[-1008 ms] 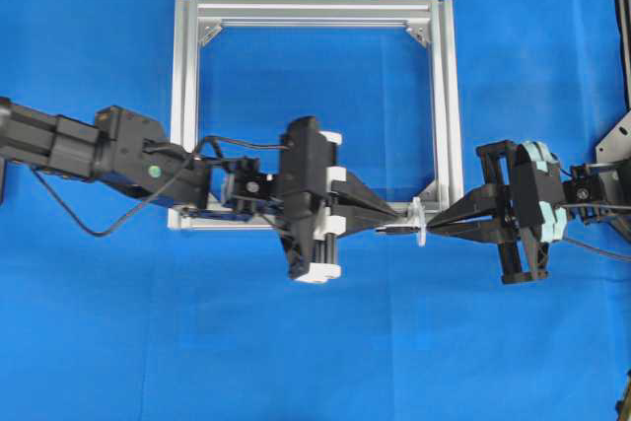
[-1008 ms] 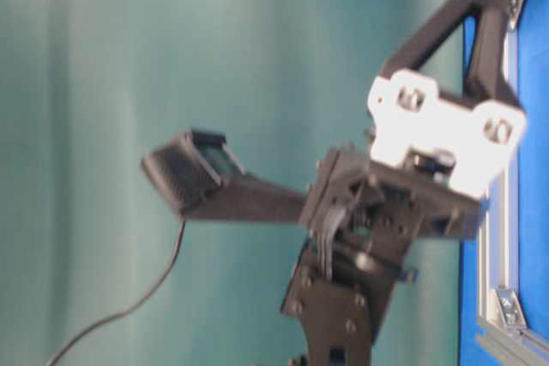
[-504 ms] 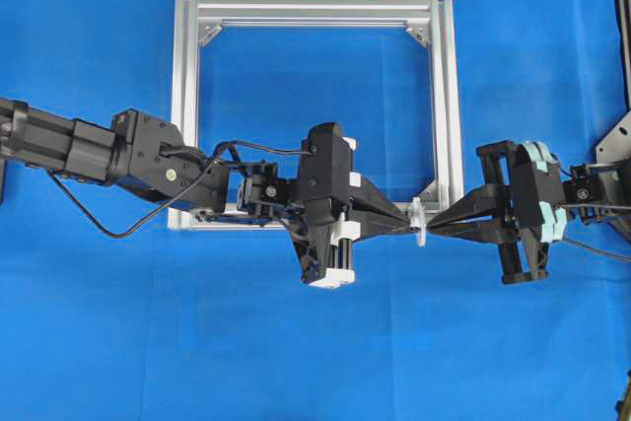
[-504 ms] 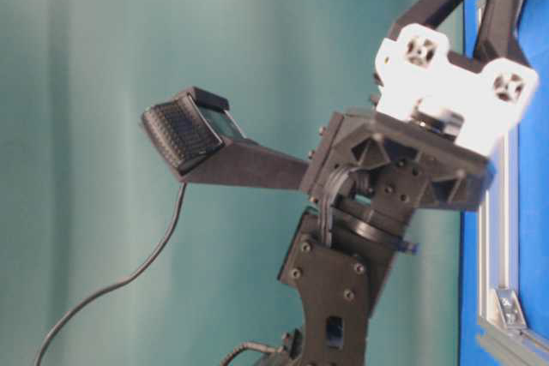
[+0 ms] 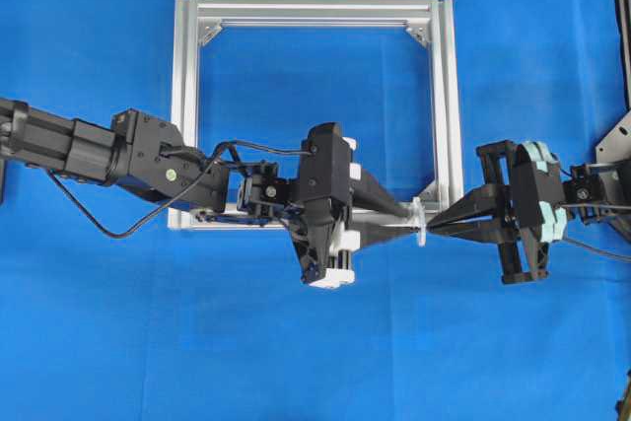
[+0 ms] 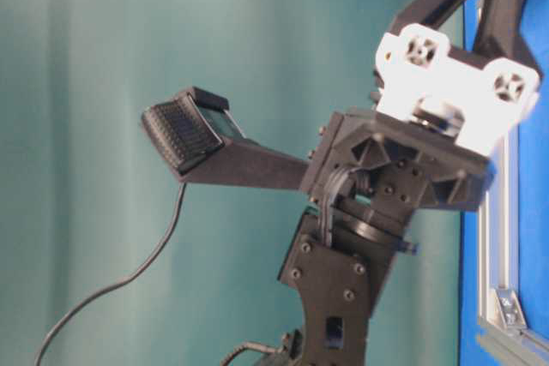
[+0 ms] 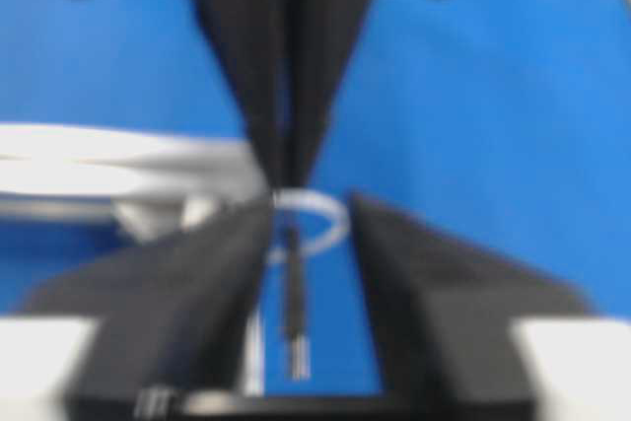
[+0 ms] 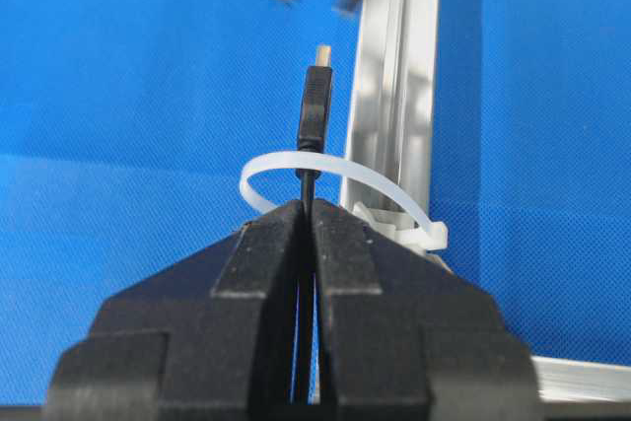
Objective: Insert the wire through the string loop located on the right side.
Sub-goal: 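Close the left gripper on the USB plug beyond the loop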
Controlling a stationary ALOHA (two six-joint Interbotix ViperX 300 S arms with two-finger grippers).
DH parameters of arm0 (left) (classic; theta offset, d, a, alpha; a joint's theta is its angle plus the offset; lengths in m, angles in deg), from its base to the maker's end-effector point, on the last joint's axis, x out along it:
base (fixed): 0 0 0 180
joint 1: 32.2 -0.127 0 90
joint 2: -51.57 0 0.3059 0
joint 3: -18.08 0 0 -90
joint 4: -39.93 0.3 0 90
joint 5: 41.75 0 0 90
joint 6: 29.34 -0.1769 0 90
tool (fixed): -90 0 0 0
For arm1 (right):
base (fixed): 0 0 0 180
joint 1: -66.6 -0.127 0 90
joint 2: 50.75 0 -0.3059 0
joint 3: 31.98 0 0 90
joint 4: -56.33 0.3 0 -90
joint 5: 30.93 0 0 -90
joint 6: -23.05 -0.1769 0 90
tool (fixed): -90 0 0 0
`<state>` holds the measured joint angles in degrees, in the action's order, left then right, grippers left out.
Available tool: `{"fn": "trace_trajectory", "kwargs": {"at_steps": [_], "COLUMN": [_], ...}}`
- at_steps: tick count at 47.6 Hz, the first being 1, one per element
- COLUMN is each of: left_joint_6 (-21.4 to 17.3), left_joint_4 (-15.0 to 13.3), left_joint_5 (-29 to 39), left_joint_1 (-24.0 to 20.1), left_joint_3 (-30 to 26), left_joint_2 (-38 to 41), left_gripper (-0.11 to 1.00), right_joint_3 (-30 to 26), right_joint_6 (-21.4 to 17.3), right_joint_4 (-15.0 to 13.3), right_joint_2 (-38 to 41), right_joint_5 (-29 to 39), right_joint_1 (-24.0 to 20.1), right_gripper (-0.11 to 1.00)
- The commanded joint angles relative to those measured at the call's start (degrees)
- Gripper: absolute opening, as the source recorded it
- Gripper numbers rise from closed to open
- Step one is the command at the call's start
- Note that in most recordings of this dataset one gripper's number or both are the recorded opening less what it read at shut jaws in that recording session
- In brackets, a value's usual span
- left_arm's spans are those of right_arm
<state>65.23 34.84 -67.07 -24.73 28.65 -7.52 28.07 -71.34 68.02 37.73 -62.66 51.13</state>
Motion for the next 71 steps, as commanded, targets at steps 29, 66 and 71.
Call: {"fn": "trace_trajectory", "kwargs": {"at_steps": [29, 66, 71], "left_joint_6": [0.35, 0.44, 0.44], "left_joint_4": [0.09, 0.09, 0.09], "left_joint_5": [-0.7, -0.7, -0.44], "left_joint_1": [-0.18, 0.0, 0.0], "left_joint_3": [-1.67, -1.76, -1.76], "left_joint_2": [4.57, 5.27, 5.27], "left_gripper": [0.83, 0.82, 0.81], "right_joint_3": [-0.88, -0.97, -0.88], "right_joint_6": [0.09, 0.09, 0.09], "right_joint_4": [0.18, 0.09, 0.18], "right_joint_2": [-0.26, -0.26, -0.26], "right_joint_5": [-0.35, -0.26, -0.26], "right_joint_1": [0.09, 0.09, 0.0], "right_gripper": [-0.04, -0.04, -0.04]}}
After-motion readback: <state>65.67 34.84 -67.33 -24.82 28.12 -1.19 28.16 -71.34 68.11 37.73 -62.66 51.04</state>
